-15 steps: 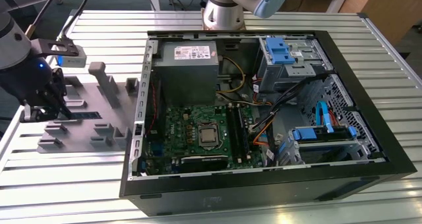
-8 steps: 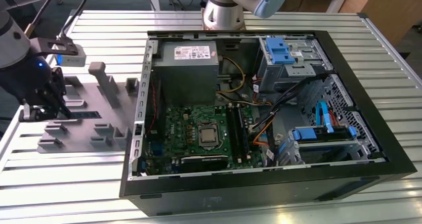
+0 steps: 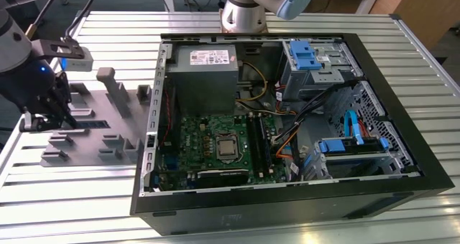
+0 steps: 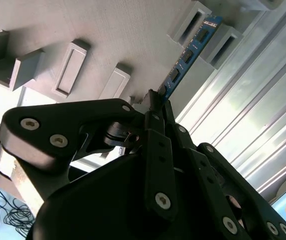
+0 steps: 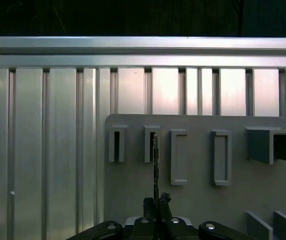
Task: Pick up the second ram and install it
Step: 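Pick up the second ram and move it above second insertion slot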
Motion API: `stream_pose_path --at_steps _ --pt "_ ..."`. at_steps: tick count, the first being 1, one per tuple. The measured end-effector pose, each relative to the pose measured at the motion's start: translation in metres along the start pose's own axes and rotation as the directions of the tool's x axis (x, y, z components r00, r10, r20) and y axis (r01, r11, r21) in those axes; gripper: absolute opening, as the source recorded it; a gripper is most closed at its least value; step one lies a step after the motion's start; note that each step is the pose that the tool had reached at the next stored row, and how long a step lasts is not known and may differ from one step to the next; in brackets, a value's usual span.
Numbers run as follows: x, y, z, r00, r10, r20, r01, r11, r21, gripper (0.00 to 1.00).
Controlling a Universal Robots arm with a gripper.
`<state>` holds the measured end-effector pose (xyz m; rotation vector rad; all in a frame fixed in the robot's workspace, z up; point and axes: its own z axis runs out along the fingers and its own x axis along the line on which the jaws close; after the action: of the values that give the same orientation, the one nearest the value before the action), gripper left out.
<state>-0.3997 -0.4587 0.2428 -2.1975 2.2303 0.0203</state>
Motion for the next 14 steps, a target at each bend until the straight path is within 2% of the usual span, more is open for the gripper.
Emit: stream_pose_path --at_steps 14 --pt "-0.0001 0.0000 -0.0063 1.0000 0.000 -0.0001 0.000 1.0000 -0.0002 0.14"
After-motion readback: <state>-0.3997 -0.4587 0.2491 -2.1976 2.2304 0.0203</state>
